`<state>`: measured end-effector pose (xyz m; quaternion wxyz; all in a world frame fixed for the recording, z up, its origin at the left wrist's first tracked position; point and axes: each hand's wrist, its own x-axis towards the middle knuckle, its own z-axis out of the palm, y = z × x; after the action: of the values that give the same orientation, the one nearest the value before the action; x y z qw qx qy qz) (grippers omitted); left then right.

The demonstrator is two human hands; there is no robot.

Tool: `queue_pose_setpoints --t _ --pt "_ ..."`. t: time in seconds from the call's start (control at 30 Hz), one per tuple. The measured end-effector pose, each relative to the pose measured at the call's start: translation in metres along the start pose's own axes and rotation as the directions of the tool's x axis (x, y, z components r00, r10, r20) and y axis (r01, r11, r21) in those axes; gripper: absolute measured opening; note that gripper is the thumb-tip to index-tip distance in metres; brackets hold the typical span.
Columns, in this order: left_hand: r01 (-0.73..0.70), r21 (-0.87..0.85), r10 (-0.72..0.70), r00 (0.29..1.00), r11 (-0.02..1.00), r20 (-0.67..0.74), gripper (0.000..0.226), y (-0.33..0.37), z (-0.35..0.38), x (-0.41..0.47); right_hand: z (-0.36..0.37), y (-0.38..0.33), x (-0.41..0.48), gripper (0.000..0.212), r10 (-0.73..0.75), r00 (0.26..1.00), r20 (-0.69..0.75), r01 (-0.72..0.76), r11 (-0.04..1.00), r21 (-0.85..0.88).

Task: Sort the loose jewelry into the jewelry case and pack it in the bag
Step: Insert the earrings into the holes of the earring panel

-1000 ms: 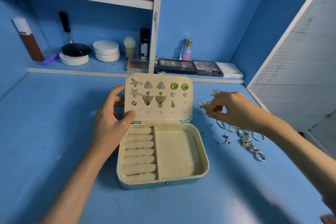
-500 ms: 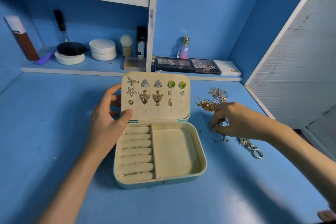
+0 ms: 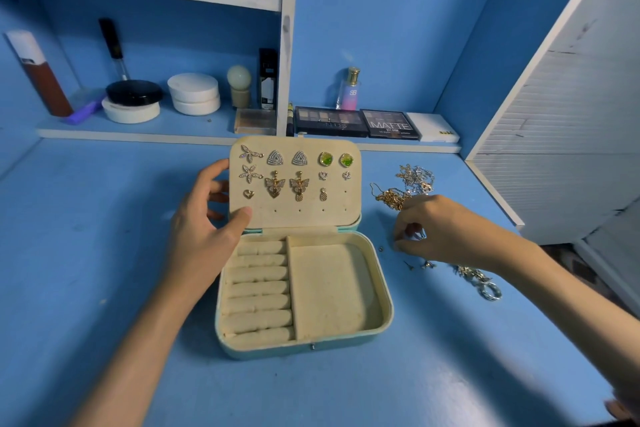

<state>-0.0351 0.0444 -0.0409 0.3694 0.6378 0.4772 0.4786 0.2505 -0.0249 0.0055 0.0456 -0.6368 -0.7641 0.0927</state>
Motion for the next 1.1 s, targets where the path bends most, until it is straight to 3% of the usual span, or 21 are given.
queue_pose_setpoints --t 0.2,0.47,0.7,0.97,1.1 --pt "-0.007 -0.004 0.007 1.000 1.000 0.001 0.053 0.000 0.000 0.001 0.004 0.001 0.003 0.005 -0.011 1.000 -0.007 0.011 1.000 -0.001" --pt "-0.004 0.001 0.004 1.000 1.000 0.004 0.054 -0.002 0.000 0.001 0.012 -0.003 0.013 0.007 -0.088 0.979 -0.184 0.105 0.991 0.088" --pt "-0.002 0.005 0.002 1.000 1.000 0.001 0.052 -0.002 0.000 0.000 0.024 -0.002 0.017 0.003 0.008 0.976 -0.219 0.028 0.986 0.165" --pt "0.016 0.010 -0.016 1.000 1.000 0.006 0.054 -0.001 0.000 -0.001 0.024 0.001 0.016 0.004 0.035 0.970 -0.239 -0.009 0.994 0.112" --pt "0.007 0.016 -0.007 1.000 1.000 0.008 0.056 -0.003 -0.001 0.000 0.024 0.000 0.017 0.004 -0.028 0.970 -0.242 0.035 0.999 0.022"
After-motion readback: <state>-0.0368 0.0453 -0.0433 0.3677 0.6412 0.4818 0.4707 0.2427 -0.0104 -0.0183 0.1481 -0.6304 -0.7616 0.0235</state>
